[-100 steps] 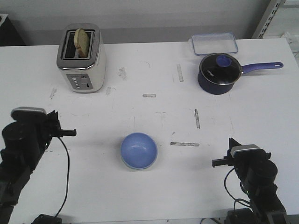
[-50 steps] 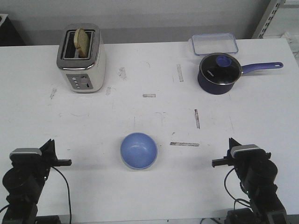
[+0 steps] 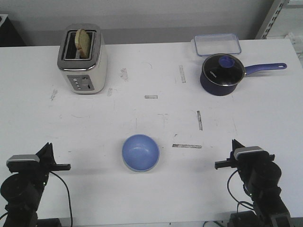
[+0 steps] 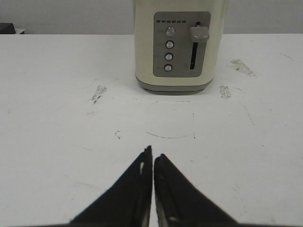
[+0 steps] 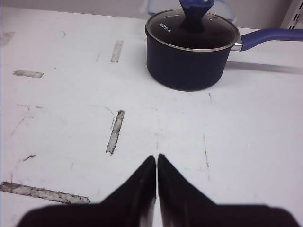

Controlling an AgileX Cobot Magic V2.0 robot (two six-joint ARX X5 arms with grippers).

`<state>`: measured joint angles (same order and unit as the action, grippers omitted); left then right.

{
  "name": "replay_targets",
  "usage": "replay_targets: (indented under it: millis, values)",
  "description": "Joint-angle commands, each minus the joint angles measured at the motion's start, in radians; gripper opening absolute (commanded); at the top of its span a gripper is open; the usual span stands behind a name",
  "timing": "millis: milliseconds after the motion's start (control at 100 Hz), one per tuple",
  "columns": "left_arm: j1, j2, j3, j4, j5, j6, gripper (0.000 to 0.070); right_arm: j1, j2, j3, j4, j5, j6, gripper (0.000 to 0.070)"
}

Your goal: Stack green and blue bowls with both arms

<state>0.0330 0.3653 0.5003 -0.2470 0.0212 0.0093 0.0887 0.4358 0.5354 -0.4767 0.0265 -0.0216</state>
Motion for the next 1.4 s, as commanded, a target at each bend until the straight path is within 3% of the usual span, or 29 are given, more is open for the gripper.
replay_targets:
  millis: [0, 690, 820, 1390]
  values:
    - [0.002, -0.002, 0.008, 0.01, -0.006, 0.005, 0.0001, 0.0, 0.003, 0.001, 0.013, 0.0, -0.002, 0.0]
    - [-0.005, -0.027, 0.008, 0.008, -0.006, 0.004, 0.0001, 0.0, 0.003, 0.001, 0.013, 0.0, -0.002, 0.0]
    - [-0.02, -0.057, -0.011, 0.011, -0.063, 0.001, 0.0001, 0.0, 0.003, 0.001, 0.013, 0.0, -0.002, 0.0]
    - [-0.031, -0.362, -0.445, 0.251, -0.077, -0.025, 0.0001, 0.0, 0.003, 0.001, 0.012, 0.0, -0.002, 0.0]
